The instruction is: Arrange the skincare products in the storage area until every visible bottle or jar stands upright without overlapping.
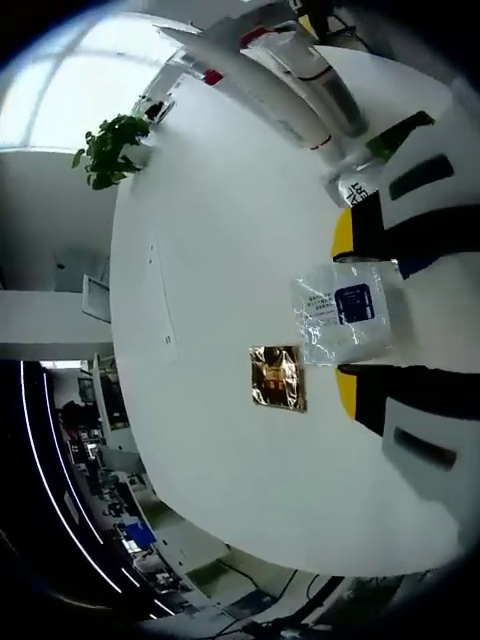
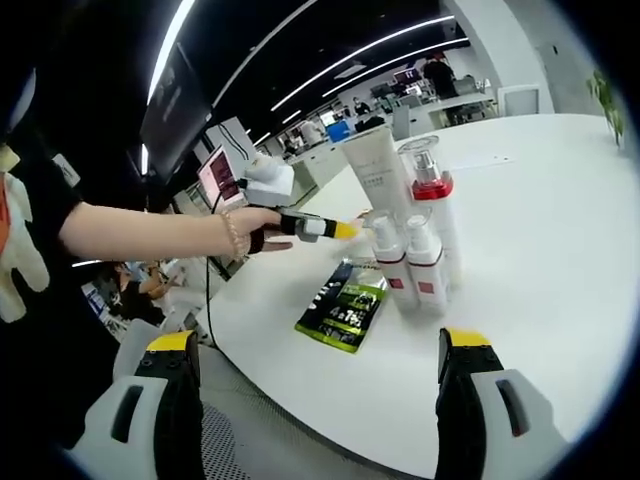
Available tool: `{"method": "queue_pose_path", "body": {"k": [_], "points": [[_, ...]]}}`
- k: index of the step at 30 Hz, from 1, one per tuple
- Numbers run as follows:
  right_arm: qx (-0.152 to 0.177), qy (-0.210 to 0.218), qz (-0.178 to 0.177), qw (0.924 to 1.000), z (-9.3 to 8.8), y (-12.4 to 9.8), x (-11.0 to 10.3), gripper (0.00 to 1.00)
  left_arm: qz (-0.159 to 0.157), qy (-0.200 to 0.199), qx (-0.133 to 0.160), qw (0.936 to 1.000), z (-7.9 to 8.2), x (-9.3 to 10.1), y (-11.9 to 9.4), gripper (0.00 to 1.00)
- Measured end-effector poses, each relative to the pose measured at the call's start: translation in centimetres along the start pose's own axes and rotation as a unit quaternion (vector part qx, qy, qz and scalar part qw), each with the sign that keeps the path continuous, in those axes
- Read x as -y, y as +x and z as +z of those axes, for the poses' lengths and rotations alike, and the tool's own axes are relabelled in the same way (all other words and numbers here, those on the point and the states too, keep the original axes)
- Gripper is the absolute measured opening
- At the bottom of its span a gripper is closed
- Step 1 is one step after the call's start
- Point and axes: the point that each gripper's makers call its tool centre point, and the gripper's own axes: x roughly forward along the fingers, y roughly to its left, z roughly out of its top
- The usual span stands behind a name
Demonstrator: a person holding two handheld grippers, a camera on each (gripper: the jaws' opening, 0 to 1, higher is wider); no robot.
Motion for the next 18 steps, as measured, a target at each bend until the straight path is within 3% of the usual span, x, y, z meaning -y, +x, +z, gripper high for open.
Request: {"method": "queue_pose_path", "body": {"k": [9, 18], "points": [[-0.006, -0.01, 0.008, 0.9999, -0.1, 0.1, -0.5, 0.99, -0.036, 0.03, 0.013, 0.9988, -0.2, 0.6, -2.0, 0.36], [-0.014, -0.022, 0.021, 0.9994, -0.4, 0.3, -0.9, 0.97, -0.083, 0.084, 0.029, 0.9926, -1.0, 2.1, -4.7, 0.36]]}}
